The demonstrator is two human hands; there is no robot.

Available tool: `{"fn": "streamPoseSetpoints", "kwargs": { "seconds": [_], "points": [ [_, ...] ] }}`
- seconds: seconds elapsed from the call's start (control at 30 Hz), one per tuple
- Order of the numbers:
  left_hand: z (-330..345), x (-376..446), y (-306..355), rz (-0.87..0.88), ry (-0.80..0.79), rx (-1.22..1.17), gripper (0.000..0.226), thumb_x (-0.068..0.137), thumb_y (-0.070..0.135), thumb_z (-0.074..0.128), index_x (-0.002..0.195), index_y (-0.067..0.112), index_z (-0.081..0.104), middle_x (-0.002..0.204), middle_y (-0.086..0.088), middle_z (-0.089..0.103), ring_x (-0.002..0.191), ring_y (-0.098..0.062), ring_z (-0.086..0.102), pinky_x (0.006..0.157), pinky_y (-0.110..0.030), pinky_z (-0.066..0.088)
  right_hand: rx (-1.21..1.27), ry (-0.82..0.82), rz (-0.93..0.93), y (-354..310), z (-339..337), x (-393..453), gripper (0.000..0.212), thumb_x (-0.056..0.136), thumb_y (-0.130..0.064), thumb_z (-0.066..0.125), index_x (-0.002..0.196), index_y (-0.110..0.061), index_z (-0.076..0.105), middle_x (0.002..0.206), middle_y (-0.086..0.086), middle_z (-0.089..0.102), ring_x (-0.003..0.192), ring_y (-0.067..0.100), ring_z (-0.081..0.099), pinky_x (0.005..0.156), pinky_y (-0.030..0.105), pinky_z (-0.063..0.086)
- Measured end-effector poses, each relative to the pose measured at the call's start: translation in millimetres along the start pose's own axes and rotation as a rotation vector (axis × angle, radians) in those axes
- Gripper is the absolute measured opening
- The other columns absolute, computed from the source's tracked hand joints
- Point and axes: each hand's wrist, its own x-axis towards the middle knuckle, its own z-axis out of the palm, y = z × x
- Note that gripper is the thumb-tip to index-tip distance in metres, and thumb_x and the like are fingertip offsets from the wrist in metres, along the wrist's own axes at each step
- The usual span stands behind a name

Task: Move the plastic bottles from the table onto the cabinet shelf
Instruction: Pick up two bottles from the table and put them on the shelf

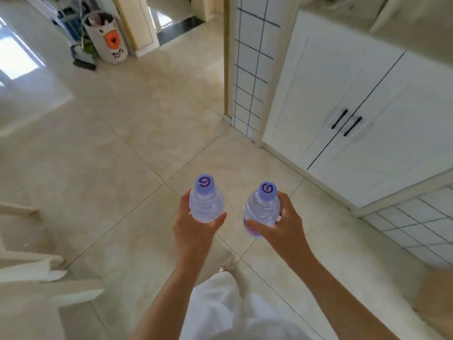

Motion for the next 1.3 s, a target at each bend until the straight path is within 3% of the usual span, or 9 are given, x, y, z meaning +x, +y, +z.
{"fn": "streamPoseSetpoints", "kwargs": {
  "seconds": [0.1, 0.23, 0.3, 0.37, 0.5, 0.67, 0.9, 1.1, 1.3],
  "points": [
    [34, 30, 25, 0.047, -0.128, 0.013, 0.071, 0.059, 0.016, 0.093, 0.113, 0.037, 0.052, 0.1, 0.014, 0.068, 0.093, -0.015, 0.068, 0.084, -0.032, 0.054, 0.051, 0.117, 0.08, -2, -26, 25, 0.063, 0.066, -0.016, 0.086, 0.119, -0.028, 0.054, 0.093, -0.015, 0.067, 0.08, -0.008, 0.062, 0.063, 0.004, 0.044],
    [84, 70, 60, 0.111, -0.279, 0.023, 0.069, 0.049, 0.033, 0.088, 0.109, 0.042, 0.056, 0.1, 0.009, 0.069, 0.09, -0.018, 0.069, 0.082, -0.048, 0.058, 0.056, 0.255, 0.131, -8, -61, 60, 0.059, 0.066, -0.015, 0.086, 0.114, -0.028, 0.054, 0.09, -0.017, 0.065, 0.075, -0.014, 0.061, 0.058, 0.002, 0.043],
    [107, 87, 74, 0.138, -0.352, 0.036, 0.067, 0.047, 0.037, 0.084, 0.107, 0.043, 0.056, 0.097, 0.008, 0.069, 0.088, -0.02, 0.069, 0.079, -0.049, 0.058, 0.057, 0.326, 0.161, -11, -78, 74, 0.052, 0.067, -0.012, 0.085, 0.107, -0.025, 0.056, 0.083, -0.015, 0.065, 0.07, -0.011, 0.062, 0.057, 0.003, 0.043],
    [128, 99, 88, 0.17, -0.409, 0.056, 0.065, 0.05, 0.03, 0.086, 0.107, 0.041, 0.056, 0.096, 0.009, 0.069, 0.087, -0.017, 0.068, 0.078, -0.045, 0.059, 0.029, 0.406, 0.17, -13, -93, 86, 0.049, 0.065, -0.014, 0.086, 0.102, -0.027, 0.057, 0.082, -0.015, 0.065, 0.073, -0.004, 0.064, 0.061, 0.007, 0.044],
    [172, 121, 112, 0.236, -0.534, 0.087, 0.062, 0.058, 0.016, 0.088, 0.108, 0.032, 0.056, 0.094, 0.009, 0.068, 0.085, -0.011, 0.066, 0.07, -0.021, 0.051, 0.053, 0.541, 0.187, -4, -121, 104, 0.064, 0.061, -0.023, 0.088, 0.116, -0.023, 0.055, 0.1, -0.01, 0.065, 0.09, 0.003, 0.063, 0.071, 0.017, 0.044],
    [225, 133, 140, 0.282, -0.622, 0.117, 0.061, 0.058, 0.016, 0.089, 0.109, 0.025, 0.057, 0.095, 0.006, 0.068, 0.085, -0.014, 0.066, 0.073, -0.028, 0.052, 0.076, 0.658, 0.202, 1, -157, 124, 0.068, 0.064, -0.022, 0.088, 0.12, -0.025, 0.049, 0.105, -0.011, 0.064, 0.095, 0.007, 0.062, 0.07, 0.017, 0.044],
    [313, 139, 184, 0.325, -0.682, 0.111, 0.056, 0.06, 0.012, 0.087, 0.088, 0.043, 0.05, 0.087, 0.011, 0.064, 0.081, -0.01, 0.064, 0.069, -0.023, 0.047, 0.073, 0.697, 0.234, 18, -221, 173, 0.069, 0.061, -0.022, 0.089, 0.118, -0.027, 0.049, 0.105, -0.009, 0.064, 0.096, 0.013, 0.063, 0.071, 0.02, 0.047],
    [393, 149, 230, 0.301, -0.678, 0.104, 0.057, 0.06, 0.014, 0.088, 0.104, 0.027, 0.054, 0.083, 0.012, 0.064, 0.078, -0.008, 0.063, 0.067, -0.024, 0.046, 0.101, 0.682, 0.232, 22, -289, 232, 0.063, 0.062, -0.018, 0.086, 0.113, -0.028, 0.051, 0.091, -0.017, 0.066, 0.081, -0.001, 0.063, 0.061, 0.008, 0.046],
    [462, 169, 280, 0.302, -0.675, 0.044, 0.057, 0.06, 0.013, 0.087, 0.103, 0.032, 0.054, 0.087, 0.014, 0.065, 0.081, -0.004, 0.063, 0.066, -0.022, 0.045, 0.08, 0.656, 0.19, 19, -348, 301, 0.066, 0.061, -0.017, 0.087, 0.114, -0.027, 0.05, 0.095, -0.016, 0.064, 0.085, -0.006, 0.06, 0.064, 0.007, 0.045]
  ]
}}
